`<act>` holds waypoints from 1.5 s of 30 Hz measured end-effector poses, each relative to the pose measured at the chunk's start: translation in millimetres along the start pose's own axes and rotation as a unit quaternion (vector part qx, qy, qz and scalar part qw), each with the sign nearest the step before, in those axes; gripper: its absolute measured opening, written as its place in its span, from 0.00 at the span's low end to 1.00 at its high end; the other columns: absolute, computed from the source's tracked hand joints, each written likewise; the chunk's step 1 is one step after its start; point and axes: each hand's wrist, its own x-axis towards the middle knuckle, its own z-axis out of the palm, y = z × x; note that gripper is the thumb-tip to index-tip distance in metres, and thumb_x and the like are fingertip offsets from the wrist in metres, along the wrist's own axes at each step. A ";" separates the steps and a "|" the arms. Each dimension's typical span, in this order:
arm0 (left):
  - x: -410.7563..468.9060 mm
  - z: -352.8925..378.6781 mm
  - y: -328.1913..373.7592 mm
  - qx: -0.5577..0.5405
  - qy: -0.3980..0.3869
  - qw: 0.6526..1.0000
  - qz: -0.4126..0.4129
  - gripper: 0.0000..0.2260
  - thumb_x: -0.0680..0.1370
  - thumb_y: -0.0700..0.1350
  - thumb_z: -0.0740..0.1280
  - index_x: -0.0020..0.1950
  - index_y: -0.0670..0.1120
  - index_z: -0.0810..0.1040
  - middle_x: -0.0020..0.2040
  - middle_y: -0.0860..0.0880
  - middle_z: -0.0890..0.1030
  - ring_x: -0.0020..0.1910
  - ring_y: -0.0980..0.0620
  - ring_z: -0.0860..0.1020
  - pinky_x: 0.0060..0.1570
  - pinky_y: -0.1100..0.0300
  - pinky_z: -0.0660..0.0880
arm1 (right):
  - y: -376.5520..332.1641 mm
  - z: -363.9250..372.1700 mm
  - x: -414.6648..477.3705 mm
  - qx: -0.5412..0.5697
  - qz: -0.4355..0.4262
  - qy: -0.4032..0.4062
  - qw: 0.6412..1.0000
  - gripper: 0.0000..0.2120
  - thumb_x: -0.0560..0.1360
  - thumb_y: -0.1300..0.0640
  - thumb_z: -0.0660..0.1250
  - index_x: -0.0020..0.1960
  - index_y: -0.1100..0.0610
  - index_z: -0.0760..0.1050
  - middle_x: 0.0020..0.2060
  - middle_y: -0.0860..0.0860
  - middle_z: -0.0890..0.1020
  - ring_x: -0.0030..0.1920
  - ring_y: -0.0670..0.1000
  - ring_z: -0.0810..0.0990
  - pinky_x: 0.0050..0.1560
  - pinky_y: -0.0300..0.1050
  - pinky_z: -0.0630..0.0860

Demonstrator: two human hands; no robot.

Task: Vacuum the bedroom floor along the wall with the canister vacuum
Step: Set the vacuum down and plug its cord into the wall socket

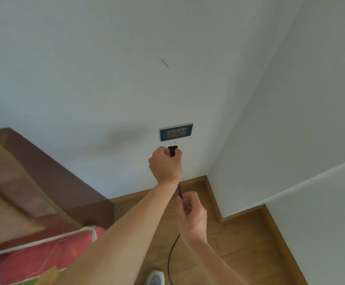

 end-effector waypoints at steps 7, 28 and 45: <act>45.1 31.6 -13.3 0.039 -0.017 0.999 0.033 0.09 0.74 0.46 0.72 0.39 0.40 0.81 0.35 0.46 0.83 0.35 0.47 0.81 0.36 0.57 0.78 | 9.1 26.8 40.9 0.017 0.037 0.026 0.999 0.09 0.80 0.59 0.67 0.43 0.49 0.73 0.32 0.40 0.79 0.30 0.42 0.74 0.30 0.36 0.71; 81.0 68.4 -42.7 0.032 -0.025 0.999 0.033 0.09 0.73 0.45 0.71 0.34 0.42 0.79 0.30 0.47 0.81 0.29 0.45 0.82 0.35 0.47 0.81 | 23.0 42.7 75.2 0.067 0.066 0.036 0.995 0.08 0.79 0.61 0.67 0.44 0.52 0.74 0.30 0.41 0.77 0.29 0.42 0.72 0.30 0.33 0.69; 89.8 68.3 -31.8 0.052 -0.030 0.998 0.032 0.11 0.73 0.44 0.70 0.32 0.42 0.76 0.30 0.45 0.80 0.32 0.42 0.82 0.38 0.46 0.81 | 10.3 40.0 76.1 0.085 0.044 0.039 0.995 0.09 0.79 0.62 0.67 0.43 0.51 0.74 0.36 0.47 0.78 0.30 0.44 0.73 0.30 0.36 0.71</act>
